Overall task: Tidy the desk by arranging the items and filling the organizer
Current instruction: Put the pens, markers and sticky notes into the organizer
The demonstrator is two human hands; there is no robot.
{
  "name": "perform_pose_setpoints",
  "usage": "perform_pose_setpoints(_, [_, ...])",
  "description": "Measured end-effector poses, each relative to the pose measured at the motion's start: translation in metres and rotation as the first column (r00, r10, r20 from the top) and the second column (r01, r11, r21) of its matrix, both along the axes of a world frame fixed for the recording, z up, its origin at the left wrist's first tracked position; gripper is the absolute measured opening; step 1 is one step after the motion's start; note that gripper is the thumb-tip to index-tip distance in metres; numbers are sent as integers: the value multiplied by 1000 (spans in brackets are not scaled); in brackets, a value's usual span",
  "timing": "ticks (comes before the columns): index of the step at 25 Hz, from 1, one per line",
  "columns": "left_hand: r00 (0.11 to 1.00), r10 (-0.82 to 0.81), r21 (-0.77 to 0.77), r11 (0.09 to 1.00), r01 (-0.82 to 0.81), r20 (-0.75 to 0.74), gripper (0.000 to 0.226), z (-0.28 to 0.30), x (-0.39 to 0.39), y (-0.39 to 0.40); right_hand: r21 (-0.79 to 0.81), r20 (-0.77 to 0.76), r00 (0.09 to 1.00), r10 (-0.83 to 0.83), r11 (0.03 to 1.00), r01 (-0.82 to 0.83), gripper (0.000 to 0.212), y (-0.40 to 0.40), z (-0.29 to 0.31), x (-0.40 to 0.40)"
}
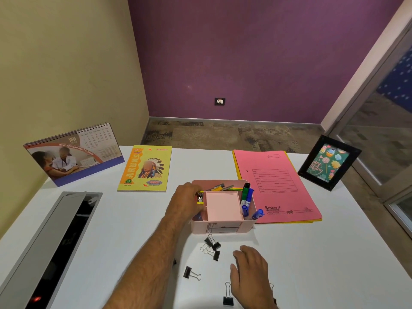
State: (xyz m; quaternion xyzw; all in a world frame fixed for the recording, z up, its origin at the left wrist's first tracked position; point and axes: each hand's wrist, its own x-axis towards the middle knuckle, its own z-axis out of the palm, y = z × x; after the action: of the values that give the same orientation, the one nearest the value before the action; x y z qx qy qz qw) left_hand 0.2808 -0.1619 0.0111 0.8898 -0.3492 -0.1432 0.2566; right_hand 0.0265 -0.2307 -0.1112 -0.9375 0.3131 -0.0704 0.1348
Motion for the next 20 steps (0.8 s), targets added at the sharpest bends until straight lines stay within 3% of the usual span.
perform_pose_setpoints(10, [973,-68,113,993,44,220,48,-12,4,9,46,19,999,-27,999,26,27,-3,7,5])
perform_pose_setpoints(16, [994,-9,42,999,4,111,51,-22,5,14,125,-38,995,-97,987,101,24,-7,11,14])
perform_pose_setpoints(20, [995,93,-128,988,-88,35,47,-31,6,34,343,113,959,-261,916,209,15,0,28,27])
